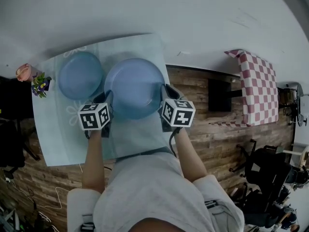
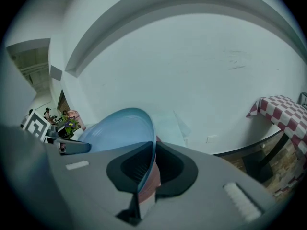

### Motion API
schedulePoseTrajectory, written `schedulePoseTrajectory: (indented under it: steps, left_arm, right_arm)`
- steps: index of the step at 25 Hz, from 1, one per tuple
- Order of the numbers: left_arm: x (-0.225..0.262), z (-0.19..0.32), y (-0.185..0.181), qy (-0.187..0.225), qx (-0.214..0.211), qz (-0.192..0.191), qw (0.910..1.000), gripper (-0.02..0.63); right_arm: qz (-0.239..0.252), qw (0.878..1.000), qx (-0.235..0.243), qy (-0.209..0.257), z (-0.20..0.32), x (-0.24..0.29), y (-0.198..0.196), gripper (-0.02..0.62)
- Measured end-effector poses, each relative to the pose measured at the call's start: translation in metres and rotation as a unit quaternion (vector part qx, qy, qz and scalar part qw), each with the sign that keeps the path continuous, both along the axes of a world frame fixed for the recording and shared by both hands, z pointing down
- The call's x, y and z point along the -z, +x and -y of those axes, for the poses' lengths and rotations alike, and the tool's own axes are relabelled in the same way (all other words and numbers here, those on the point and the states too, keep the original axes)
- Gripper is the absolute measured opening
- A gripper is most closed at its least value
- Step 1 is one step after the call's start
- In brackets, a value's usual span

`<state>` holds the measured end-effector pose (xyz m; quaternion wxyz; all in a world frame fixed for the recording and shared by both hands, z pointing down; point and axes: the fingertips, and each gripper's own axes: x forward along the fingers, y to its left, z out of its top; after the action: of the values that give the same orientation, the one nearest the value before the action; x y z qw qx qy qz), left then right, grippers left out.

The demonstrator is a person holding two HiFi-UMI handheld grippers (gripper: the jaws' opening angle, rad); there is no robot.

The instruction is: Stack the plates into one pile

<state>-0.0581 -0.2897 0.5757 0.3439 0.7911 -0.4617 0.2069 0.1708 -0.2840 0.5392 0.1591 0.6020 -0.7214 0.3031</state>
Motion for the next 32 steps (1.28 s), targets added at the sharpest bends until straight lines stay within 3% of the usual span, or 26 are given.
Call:
schedulePoseTrajectory:
  steps: [11, 32]
  left_arm:
    - [-0.034, 0.011, 0.001, -0.037, 0.010, 0.029, 0.9988, 0.069]
    - [-0.034, 0.011, 0.004, -0.001, -0.018, 0.076, 0.9969, 0.103]
  right_arm:
    - [0.006, 0.999, 0.018, -0.042, 0.021, -0.044, 0.002, 0.025]
    - [-0.024, 0.997, 0.015, -0.071, 0.016, -0.072, 0.005, 0.031]
